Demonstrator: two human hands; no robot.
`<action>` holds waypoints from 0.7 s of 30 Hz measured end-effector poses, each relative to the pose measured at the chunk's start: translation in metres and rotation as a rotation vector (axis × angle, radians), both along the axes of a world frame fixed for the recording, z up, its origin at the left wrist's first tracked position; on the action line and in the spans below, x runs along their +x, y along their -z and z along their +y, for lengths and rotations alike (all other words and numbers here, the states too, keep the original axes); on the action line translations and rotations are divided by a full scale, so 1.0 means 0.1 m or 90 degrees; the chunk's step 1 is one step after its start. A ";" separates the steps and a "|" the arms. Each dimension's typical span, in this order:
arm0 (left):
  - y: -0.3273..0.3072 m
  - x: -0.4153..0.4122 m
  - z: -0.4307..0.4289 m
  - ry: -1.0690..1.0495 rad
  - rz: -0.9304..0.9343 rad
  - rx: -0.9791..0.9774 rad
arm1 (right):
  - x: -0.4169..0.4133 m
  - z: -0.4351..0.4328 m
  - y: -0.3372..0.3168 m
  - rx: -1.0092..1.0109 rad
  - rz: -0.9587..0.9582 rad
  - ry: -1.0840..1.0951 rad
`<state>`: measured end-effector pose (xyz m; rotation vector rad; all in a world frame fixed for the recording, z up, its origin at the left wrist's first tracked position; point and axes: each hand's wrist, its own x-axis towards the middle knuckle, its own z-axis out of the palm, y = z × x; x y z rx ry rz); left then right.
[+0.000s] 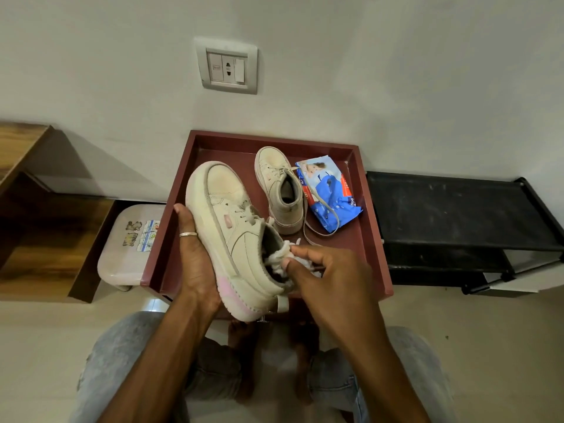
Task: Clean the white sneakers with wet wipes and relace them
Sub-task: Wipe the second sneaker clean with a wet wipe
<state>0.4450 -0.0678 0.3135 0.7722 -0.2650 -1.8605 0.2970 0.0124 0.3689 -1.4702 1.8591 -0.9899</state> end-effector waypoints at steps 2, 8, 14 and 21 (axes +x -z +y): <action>-0.03 -0.02 0.00 0.031 -0.011 -0.003 | 0.05 -0.06 0.01 -0.038 0.012 0.002; -0.13 -0.05 0.04 0.040 -0.007 -0.023 | 0.19 -0.13 0.03 -0.258 0.187 -0.083; -0.11 0.04 -0.05 -0.031 -0.037 -0.034 | 0.08 0.05 0.04 0.053 0.163 -0.032; -0.11 -0.06 -0.03 0.015 -0.044 -0.028 | 0.17 -0.12 0.00 -0.084 0.081 -0.007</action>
